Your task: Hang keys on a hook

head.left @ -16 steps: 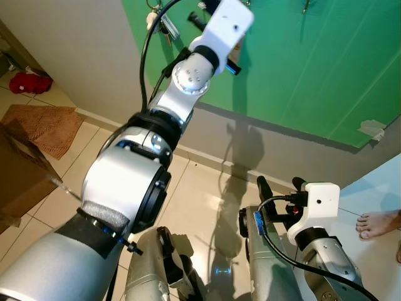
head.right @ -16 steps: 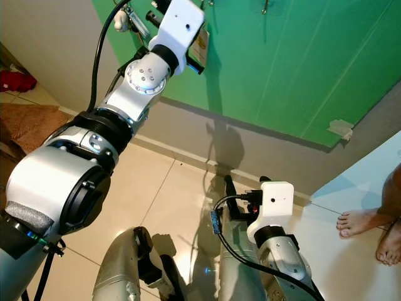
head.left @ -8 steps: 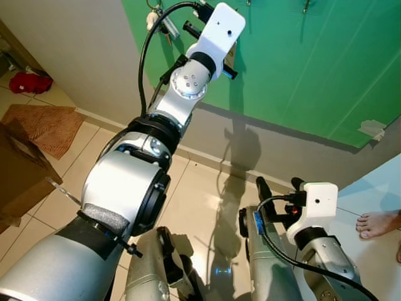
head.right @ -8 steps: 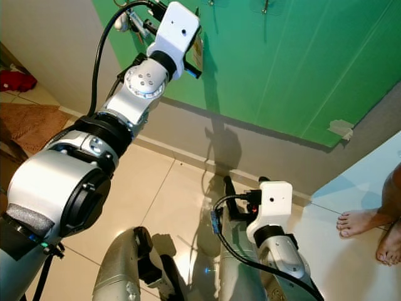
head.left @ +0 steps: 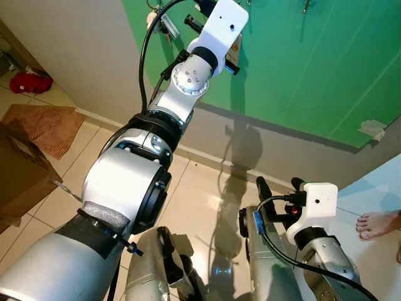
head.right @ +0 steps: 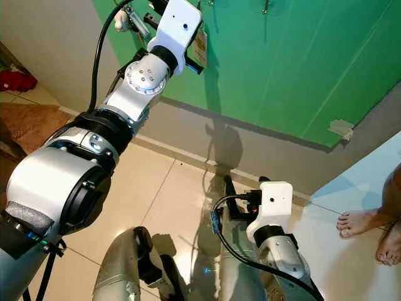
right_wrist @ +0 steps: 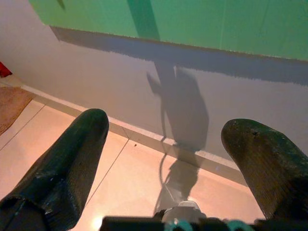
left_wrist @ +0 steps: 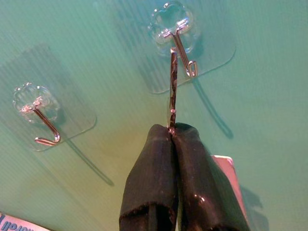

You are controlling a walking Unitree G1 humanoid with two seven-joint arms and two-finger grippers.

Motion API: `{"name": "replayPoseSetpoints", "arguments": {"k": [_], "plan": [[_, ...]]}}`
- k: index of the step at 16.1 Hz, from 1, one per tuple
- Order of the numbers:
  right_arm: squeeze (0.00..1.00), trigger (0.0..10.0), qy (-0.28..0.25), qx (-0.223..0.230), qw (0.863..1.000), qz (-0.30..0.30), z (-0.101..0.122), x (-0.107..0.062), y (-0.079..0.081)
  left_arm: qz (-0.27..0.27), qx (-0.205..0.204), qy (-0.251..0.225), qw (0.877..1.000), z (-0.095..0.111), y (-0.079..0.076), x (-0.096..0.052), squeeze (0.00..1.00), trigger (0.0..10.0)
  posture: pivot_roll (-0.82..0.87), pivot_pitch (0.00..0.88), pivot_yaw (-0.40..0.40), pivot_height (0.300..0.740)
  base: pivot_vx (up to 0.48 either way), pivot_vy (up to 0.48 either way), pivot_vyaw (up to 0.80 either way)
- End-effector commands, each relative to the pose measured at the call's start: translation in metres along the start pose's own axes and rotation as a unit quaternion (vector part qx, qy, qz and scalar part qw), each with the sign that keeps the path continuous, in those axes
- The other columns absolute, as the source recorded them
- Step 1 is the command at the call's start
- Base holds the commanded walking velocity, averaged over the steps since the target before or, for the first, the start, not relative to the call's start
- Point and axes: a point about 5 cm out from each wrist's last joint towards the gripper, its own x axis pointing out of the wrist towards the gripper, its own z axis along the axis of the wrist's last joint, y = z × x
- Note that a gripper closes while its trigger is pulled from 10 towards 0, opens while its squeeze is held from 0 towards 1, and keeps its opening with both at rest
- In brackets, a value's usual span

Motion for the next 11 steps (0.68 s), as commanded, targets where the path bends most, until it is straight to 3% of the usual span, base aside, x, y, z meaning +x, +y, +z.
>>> {"name": "replayPoseSetpoints", "arguments": {"k": [1,11], "plan": [[0.00,10.0,0.005,0.002,1.000,-0.001,-0.0028,-0.0016,-0.0008,0.004,0.010,-0.017,1.000,0.0124,0.0028,0.0043,0.00,0.0,-0.46,0.221,0.138,0.592,0.000,0.000,0.00],[0.00,10.0,0.005,0.000,1.000,-0.001,-0.0027,-0.0009,-0.0011,0.008,0.014,-0.025,1.000,0.0189,0.0053,0.0066,0.00,0.0,-0.46,0.226,0.135,0.592,0.000,0.000,0.00]]}}
